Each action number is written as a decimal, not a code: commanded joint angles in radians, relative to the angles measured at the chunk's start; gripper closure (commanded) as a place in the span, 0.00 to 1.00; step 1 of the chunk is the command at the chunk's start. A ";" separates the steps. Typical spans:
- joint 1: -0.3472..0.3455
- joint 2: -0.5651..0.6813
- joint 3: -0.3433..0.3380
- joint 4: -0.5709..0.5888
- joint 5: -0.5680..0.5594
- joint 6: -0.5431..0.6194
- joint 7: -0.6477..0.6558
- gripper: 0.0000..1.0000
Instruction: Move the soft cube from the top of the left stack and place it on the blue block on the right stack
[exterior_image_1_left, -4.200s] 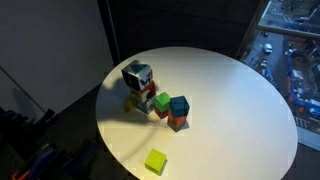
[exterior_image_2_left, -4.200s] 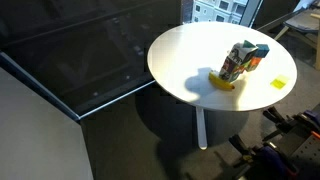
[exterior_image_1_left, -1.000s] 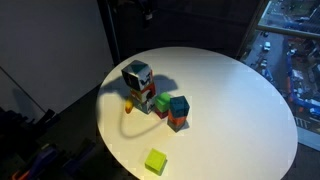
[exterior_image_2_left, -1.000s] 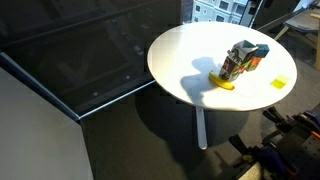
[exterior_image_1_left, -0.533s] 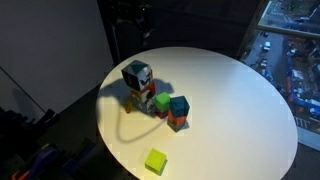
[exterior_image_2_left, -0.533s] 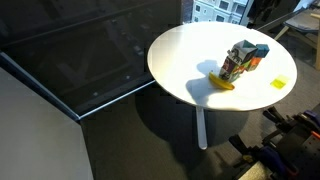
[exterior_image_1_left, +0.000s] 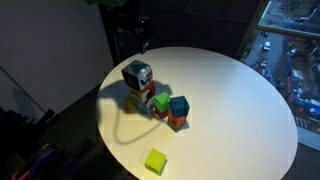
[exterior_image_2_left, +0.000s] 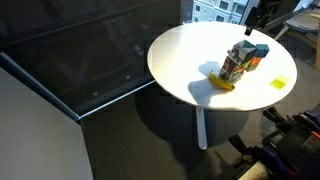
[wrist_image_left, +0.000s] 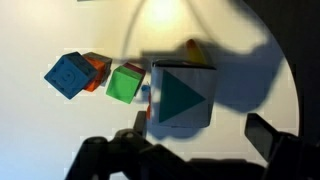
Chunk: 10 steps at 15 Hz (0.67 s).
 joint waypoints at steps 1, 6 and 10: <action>-0.008 -0.001 0.008 0.002 -0.002 -0.003 0.002 0.00; -0.008 -0.001 0.008 0.002 -0.002 -0.003 0.002 0.00; -0.011 0.027 0.009 0.018 0.011 0.012 -0.001 0.00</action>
